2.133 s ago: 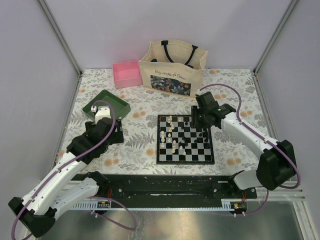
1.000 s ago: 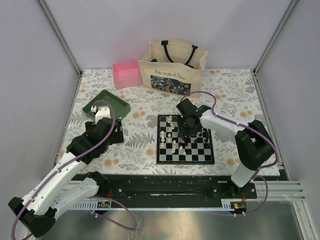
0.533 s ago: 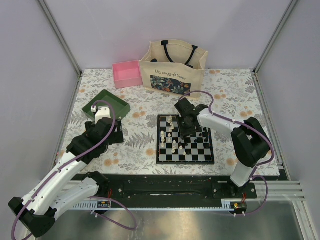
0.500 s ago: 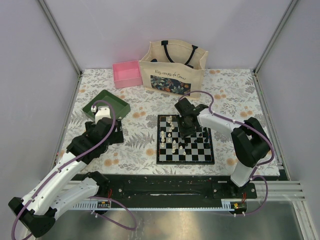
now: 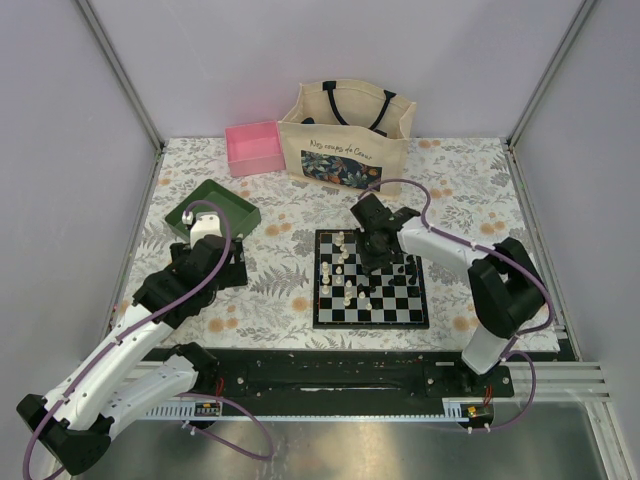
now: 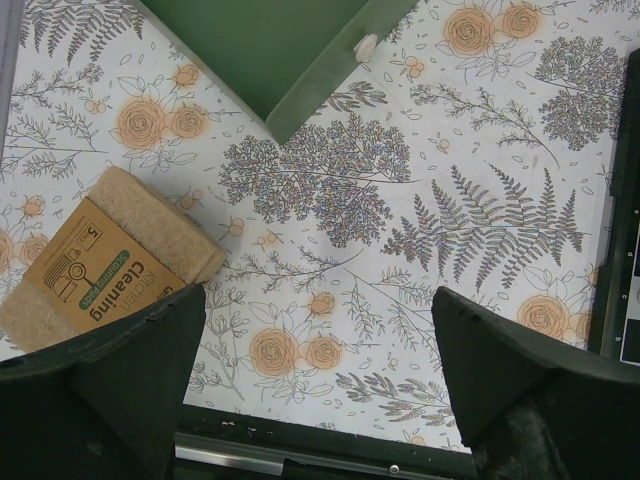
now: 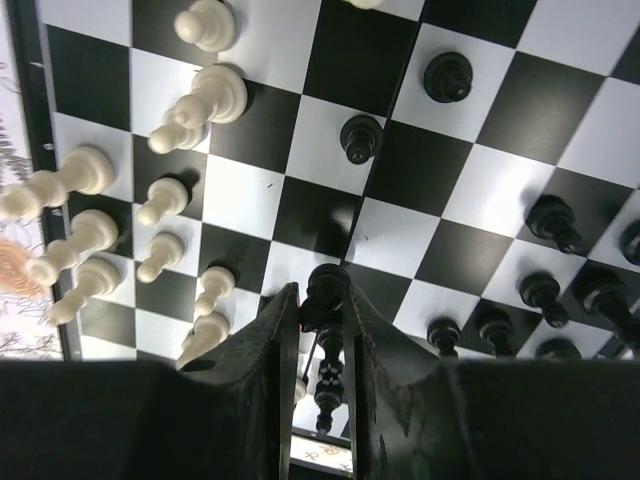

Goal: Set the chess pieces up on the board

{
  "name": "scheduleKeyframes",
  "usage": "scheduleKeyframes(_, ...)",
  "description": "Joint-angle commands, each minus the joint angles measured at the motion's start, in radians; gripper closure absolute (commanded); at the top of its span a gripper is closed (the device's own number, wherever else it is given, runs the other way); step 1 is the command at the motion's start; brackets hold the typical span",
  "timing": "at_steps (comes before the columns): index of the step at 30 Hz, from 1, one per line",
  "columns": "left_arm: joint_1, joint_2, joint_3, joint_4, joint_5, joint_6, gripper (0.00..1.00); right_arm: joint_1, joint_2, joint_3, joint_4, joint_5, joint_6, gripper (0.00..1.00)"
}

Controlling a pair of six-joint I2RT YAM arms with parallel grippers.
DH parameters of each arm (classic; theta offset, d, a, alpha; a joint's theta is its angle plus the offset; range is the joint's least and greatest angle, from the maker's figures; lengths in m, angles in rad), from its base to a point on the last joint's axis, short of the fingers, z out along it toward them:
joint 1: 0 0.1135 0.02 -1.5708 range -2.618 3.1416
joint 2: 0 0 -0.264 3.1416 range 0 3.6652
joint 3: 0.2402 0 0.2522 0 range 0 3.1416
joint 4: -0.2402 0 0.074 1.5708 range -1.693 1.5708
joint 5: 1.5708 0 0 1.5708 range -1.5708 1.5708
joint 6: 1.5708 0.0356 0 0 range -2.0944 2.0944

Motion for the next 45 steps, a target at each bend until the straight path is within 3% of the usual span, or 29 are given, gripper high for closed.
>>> scheduleKeyframes(1,0.005,-0.003,0.03,0.03,0.002,0.015,0.01,0.009,-0.136,0.007,-0.002,0.046,-0.001,0.79)
scheduleKeyframes(19,0.005,-0.006,0.032,0.035,0.013,0.02,0.01,0.006,-0.687,-0.4,-0.088,0.114,0.195,0.76)
scheduleKeyframes(33,0.004,-0.008,0.027,0.035,0.013,0.018,0.01,-0.204,-0.665,-0.51,-0.055,-0.061,0.149,0.75)
scheduleKeyframes(45,0.004,0.0,0.03,0.035,0.012,0.02,0.01,-0.27,-0.618,-0.521,-0.012,-0.094,0.126,0.75)
